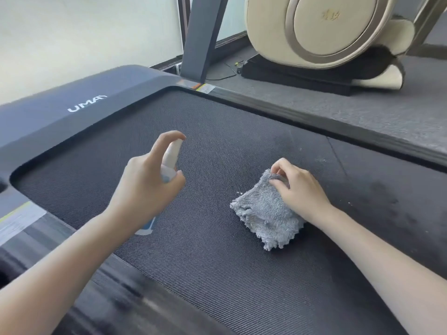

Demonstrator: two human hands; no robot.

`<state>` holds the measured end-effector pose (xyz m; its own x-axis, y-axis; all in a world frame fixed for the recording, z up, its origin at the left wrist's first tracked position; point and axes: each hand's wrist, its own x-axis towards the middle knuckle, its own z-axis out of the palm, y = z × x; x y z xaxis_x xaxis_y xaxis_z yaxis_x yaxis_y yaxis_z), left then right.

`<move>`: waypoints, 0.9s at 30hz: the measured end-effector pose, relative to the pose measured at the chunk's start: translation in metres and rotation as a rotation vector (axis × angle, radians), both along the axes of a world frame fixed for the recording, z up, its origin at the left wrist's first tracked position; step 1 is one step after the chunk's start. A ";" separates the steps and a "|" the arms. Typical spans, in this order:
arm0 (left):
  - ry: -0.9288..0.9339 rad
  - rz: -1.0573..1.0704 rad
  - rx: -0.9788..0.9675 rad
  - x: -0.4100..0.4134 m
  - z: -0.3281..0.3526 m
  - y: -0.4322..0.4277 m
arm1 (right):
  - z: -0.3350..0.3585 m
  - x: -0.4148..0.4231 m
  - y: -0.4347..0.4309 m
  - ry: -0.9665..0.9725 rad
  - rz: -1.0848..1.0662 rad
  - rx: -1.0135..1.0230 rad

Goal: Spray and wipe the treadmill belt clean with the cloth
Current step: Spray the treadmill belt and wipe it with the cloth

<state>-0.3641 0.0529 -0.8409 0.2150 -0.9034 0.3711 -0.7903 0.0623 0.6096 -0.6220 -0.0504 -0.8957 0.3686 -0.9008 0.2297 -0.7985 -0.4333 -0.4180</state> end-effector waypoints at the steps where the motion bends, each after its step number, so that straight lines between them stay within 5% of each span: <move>1: 0.016 0.004 0.005 -0.001 -0.001 -0.001 | -0.003 -0.003 -0.002 0.112 -0.016 -0.063; 5: 0.047 0.003 -0.005 -0.004 -0.003 -0.006 | -0.015 -0.009 0.010 0.246 0.004 -0.280; 11: 0.049 -0.018 -0.018 -0.012 -0.004 -0.013 | -0.039 0.003 0.046 0.458 0.140 0.116; 22: 0.046 -0.008 0.022 -0.016 -0.005 -0.019 | -0.039 0.021 -0.041 0.386 -0.103 0.141; 27: 0.044 -0.017 0.029 -0.023 -0.004 -0.020 | -0.036 0.037 -0.029 0.290 0.052 0.160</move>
